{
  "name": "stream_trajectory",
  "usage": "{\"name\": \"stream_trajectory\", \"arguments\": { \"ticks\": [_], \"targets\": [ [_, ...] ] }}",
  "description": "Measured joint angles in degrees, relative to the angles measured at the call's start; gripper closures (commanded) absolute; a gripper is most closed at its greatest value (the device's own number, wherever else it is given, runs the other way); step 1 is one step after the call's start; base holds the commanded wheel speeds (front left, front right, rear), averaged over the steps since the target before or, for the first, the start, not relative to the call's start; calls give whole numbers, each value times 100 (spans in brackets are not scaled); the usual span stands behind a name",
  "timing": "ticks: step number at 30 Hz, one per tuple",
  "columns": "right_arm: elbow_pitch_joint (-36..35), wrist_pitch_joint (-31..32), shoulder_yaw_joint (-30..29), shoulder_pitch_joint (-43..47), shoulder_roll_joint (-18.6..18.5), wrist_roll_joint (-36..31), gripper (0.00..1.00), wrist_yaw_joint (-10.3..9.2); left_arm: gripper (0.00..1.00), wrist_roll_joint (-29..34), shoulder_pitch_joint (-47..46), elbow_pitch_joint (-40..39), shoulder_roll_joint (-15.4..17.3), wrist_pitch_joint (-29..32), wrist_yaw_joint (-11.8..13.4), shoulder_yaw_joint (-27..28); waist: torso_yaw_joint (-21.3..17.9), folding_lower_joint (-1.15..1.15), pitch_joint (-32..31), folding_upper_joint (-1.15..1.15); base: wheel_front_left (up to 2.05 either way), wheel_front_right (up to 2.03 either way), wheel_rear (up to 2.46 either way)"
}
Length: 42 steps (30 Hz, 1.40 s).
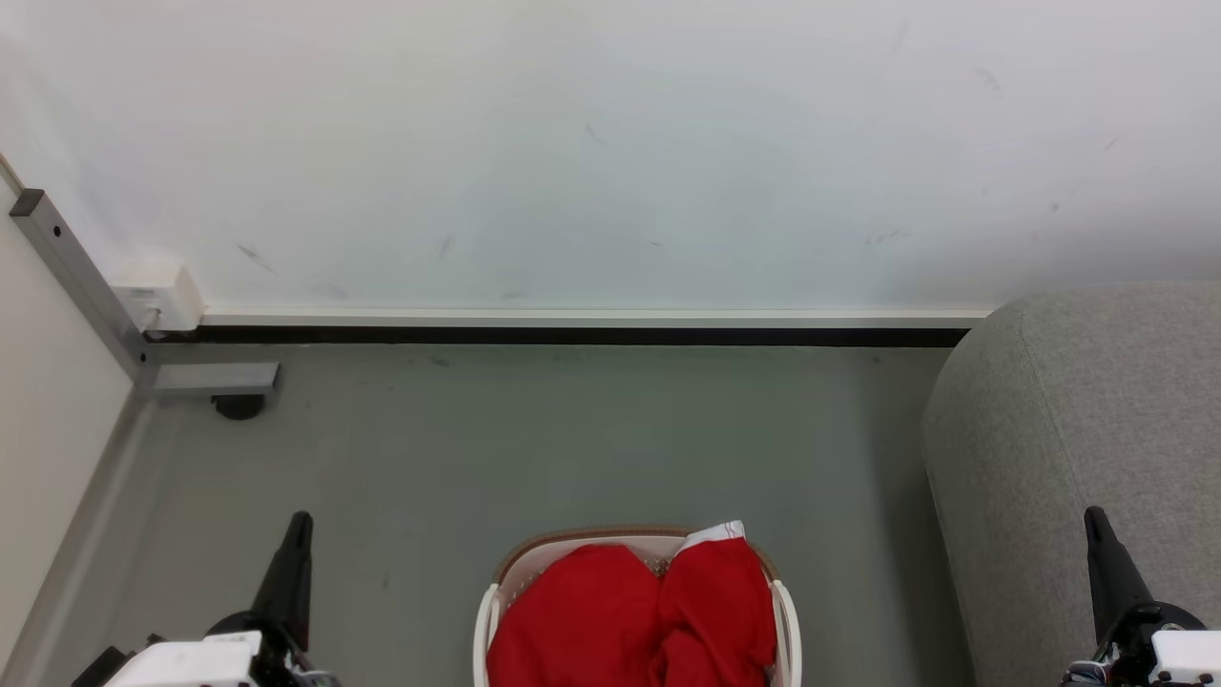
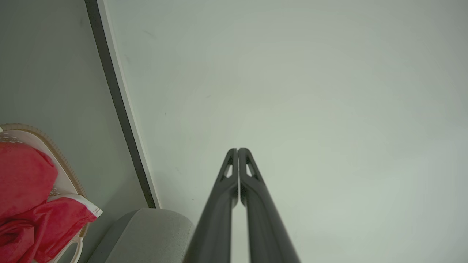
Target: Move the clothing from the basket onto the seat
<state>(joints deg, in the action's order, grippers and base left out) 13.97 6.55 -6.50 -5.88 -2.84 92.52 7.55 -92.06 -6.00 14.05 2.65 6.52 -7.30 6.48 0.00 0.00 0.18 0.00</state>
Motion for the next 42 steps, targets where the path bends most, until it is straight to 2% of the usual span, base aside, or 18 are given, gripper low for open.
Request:
{"name": "stream_trajectory", "arguments": {
  "ticks": [23, 24, 29, 42],
  "targets": [
    [7, 0, 2, 2, 1, 0, 100, 0, 100, 1, 2, 7, -2, -1, 0, 0, 0, 0, 0, 0, 0, 0, 0],
    [36, -5, 9, 24, 7, 0, 0, 0, 0, 3, 24, 40, -13, -4, 3, -2, 0, 0, 0, 0, 0, 0, 0],
    [233, -30, 63, 238, 86, 0, 0, 0, 0, 9, 236, 238, -73, -35, 21, -36, 0, 0, 2, 0, 0, 0, 0],
    [30, -392, 426, 221, 82, -302, 0, 0, 0, 282, 236, 34, -73, -402, 20, -100, -11, 0, 9, 0, 0, 0, 0]
  ]
}}
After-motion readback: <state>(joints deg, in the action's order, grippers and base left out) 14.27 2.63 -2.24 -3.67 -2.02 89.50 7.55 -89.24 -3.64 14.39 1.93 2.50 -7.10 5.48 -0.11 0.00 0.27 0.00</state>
